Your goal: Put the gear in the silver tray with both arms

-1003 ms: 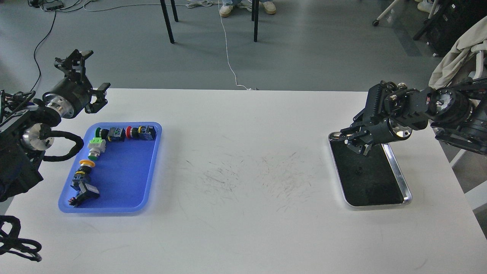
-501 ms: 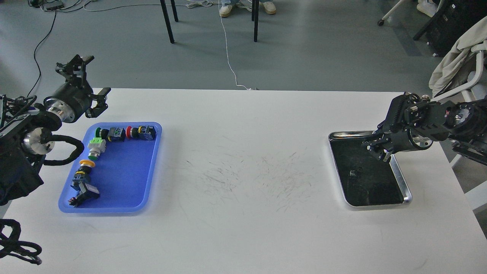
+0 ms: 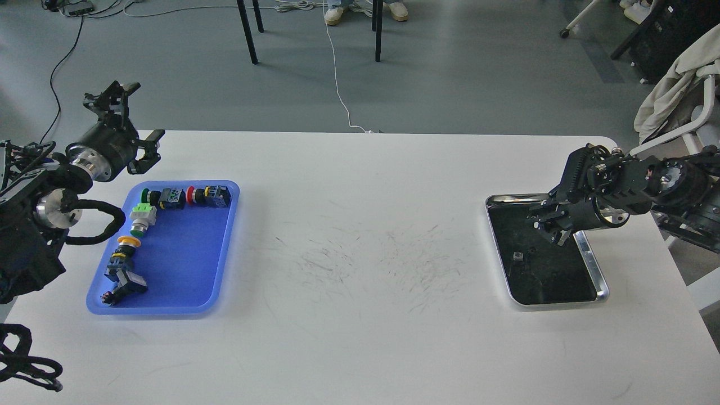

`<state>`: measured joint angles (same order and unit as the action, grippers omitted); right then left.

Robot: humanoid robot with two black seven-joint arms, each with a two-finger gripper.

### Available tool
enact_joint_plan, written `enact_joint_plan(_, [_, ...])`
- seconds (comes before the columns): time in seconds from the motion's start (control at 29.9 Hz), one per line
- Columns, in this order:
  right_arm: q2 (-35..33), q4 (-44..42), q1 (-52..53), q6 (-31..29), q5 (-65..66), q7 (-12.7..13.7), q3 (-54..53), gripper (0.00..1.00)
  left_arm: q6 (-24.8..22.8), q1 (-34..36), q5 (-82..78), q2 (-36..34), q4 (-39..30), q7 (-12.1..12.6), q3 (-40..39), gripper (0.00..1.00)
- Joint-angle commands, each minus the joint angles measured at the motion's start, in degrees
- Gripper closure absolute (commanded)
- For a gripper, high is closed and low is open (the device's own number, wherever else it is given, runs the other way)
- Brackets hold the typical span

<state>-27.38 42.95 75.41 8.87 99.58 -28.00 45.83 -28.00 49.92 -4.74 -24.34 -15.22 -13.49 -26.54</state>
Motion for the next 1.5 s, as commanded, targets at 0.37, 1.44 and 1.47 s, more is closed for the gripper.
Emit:
enact_joint_plan(0.37, [-0.1,0.0,-0.2,0.1,-0.1,0.0,-1.0,0.65,0.0,0.0,0.0,0.3,0.0,0.0,0.0,0.01])
enact_joint_plan(1.44, [-1.8,-0.5,-1.1,0.2,-40.1,0.0,-25.7,0.1,0.0,-0.1,0.1,-0.8,-0.1,0.1,0.0,0.01])
enact_joint_plan(1.47, [-1.9,-0.5,-1.8,0.2,-41.5,0.0,-26.1,0.1,0.0,-0.1,0.1,-0.8,-0.1,0.1,-0.1,0.01])
